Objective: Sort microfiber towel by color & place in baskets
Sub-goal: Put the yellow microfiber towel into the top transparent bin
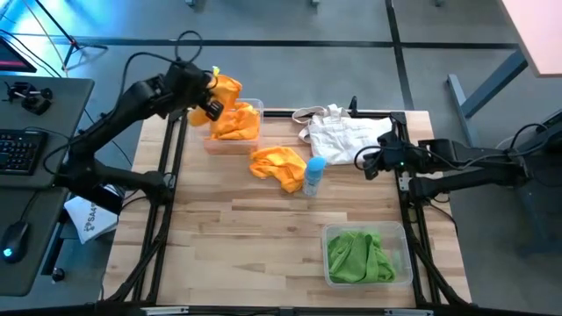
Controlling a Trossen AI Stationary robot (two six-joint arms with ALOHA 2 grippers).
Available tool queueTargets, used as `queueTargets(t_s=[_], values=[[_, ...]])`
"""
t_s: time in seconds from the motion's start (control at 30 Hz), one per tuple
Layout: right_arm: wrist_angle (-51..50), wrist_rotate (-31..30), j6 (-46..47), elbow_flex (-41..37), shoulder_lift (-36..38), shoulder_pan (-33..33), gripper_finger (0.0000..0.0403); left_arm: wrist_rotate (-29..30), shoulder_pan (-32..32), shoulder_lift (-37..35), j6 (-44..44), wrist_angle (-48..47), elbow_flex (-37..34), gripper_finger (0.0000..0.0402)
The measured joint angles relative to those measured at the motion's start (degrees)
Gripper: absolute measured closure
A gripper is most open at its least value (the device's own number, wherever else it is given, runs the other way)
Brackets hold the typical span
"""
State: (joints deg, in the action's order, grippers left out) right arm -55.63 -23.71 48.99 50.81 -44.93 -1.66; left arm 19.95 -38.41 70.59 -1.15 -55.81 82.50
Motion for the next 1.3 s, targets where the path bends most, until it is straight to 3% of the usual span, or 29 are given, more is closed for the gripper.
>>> queueTargets(t_s=[0.33, 0.6, 0.8, 1.17, 1.3], values=[[3.8, -0.2, 0.4, 0.0, -3.0, -1.4, 0.0403, -3.1, -1.8, 13.6, 4.2, -2.9, -0.1, 0.0401], [3.8, 0.2, 0.1, 0.0, -6.5, -1.4, 0.0403, -14.5, -3.8, 21.8, -4.9, -5.8, -0.1, 0.0401], [3.8, 0.3, 0.0, 0.0, -6.8, -1.4, 0.0403, -18.1, -7.2, 25.7, -13.5, -6.2, -0.1, 0.0401], [3.8, 1.8, -1.5, 0.0, -6.8, -1.4, 0.0403, -19.2, -8.6, 33.7, -17.5, -6.4, -0.1, 0.0401], [3.8, 2.8, -2.9, 0.0, -6.8, -1.4, 0.0403, -15.9, -7.8, 36.9, -18.3, -7.0, -0.1, 0.0395]])
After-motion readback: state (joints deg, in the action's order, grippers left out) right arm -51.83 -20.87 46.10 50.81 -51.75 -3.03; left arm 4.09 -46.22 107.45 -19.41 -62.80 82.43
